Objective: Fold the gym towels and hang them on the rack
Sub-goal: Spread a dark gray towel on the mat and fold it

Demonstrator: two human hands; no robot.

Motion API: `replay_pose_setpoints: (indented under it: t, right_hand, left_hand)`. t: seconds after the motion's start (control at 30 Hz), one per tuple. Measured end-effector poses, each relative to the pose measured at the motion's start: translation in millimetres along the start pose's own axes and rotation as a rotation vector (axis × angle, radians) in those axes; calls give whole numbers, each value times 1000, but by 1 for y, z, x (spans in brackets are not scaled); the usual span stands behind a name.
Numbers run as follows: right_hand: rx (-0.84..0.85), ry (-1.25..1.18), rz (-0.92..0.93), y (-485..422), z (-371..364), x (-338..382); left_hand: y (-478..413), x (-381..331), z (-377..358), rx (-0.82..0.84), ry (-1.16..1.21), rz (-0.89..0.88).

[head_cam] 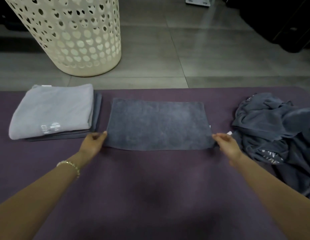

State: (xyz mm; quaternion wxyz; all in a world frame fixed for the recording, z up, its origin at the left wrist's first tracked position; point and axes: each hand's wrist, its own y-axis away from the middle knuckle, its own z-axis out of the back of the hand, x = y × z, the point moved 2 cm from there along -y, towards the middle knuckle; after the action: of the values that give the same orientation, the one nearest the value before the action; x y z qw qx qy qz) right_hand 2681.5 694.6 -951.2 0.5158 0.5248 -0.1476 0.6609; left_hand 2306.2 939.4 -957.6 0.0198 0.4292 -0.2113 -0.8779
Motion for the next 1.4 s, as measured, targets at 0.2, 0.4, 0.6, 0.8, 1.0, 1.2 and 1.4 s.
replay_pose_setpoints:
  t: [0.2, 0.4, 0.6, 0.8, 1.0, 1.2, 1.4]
  right_hand:
    - [62, 149, 3, -18, -17, -2]
    - [109, 366, -88, -32, -29, 12]
    - [115, 367, -112, -28, -35, 12]
    - [179, 13, -309, 4, -29, 12]
    - [293, -46, -346, 71, 3, -35]
    - [224, 51, -209, 130, 25, -84]
    - [118, -17, -63, 150, 36, -105]
  left_hand:
    - [-24, 4, -20, 43, -168, 34]
    - [-38, -21, -27, 57, -48, 130]
    - [-31, -34, -23, 111, 139, 107]
    - [-6, -36, -7, 167, 261, 1]
    - [50, 21, 21, 334, 251, 33]
    - [97, 79, 32, 379, -22, 30]
    - [117, 54, 12, 49, -555, -373]
